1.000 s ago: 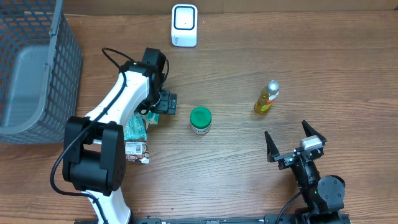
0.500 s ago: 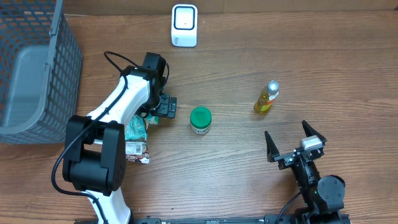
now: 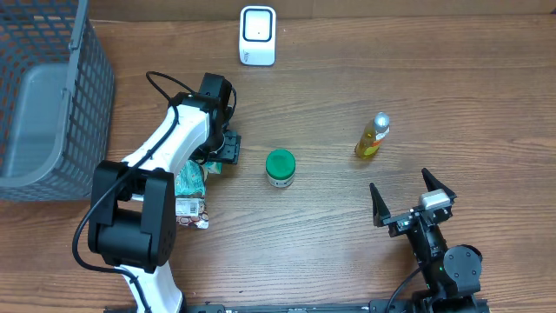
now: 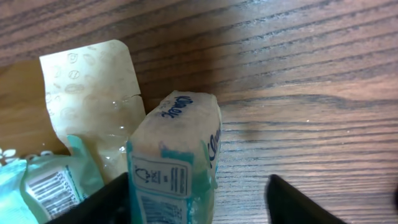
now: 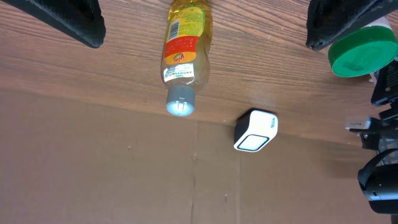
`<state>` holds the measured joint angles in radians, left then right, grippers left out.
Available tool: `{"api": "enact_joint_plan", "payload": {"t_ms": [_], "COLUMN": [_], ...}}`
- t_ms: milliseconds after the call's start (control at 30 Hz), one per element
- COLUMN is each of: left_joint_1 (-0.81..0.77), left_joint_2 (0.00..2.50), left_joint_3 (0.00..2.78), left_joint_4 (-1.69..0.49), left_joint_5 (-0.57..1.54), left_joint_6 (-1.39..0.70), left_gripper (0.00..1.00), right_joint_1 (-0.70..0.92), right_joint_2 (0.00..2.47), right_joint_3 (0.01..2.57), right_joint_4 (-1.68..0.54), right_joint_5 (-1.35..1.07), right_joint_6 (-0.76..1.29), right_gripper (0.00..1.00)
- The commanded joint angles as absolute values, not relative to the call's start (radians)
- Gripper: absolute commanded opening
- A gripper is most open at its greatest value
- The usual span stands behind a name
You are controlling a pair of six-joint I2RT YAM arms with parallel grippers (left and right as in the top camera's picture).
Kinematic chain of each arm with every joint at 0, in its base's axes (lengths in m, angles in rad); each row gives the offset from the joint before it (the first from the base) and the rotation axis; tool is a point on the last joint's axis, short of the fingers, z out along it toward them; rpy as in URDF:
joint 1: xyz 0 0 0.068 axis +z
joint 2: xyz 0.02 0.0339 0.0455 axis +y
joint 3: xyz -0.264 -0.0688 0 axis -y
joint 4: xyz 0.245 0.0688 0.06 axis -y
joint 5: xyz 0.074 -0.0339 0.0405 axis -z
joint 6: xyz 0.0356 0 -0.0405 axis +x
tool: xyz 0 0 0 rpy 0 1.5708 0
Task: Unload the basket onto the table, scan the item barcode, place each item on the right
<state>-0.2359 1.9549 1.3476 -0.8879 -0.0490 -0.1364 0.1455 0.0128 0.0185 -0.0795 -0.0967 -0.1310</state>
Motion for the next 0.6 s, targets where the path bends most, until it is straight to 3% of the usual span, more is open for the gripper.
{"api": "enact_joint_plan", "payload": {"t_ms": [0, 100, 167, 300, 367, 567], "left_joint_1": [-0.243, -0.243, -0.243, -0.243, -0.243, -0.243], "left_joint_2": [1.975, 1.975, 1.975, 1.975, 1.975, 1.975], "left_joint_3": [1.336, 1.336, 1.336, 1.336, 1.336, 1.336], "left_joint_4": [-0.881, -0.881, -0.881, -0.881, -0.881, -0.871], "left_joint_5": [-0.058, -0.058, -0.058, -0.058, -0.058, -0.058], "left_joint_6": [-0.127, -0.127, -0.128, -0.128, -0.128, -0.13], "left_gripper": [0.51, 0.29, 0.22, 0.26, 0.41, 0.54], "right_joint_1": [0.142, 0.142, 0.142, 0.142, 0.142, 0.142], "right_joint_2": [0.003, 0.003, 0.003, 0.003, 0.003, 0.003], "right_joint_3": [0.008, 0.008, 0.008, 0.008, 0.008, 0.008], "right_joint_4": [-0.076, -0.076, -0.076, -0.076, -0.076, -0.076], "right_joint_5": [-0.091, -0.091, -0.091, -0.091, -0.091, -0.091], "right_joint_6": [-0.129, -0.129, -0.129, -0.129, -0.129, -0.129], "right_gripper": [1.0, 1.0, 1.0, 1.0, 1.0, 1.0]}}
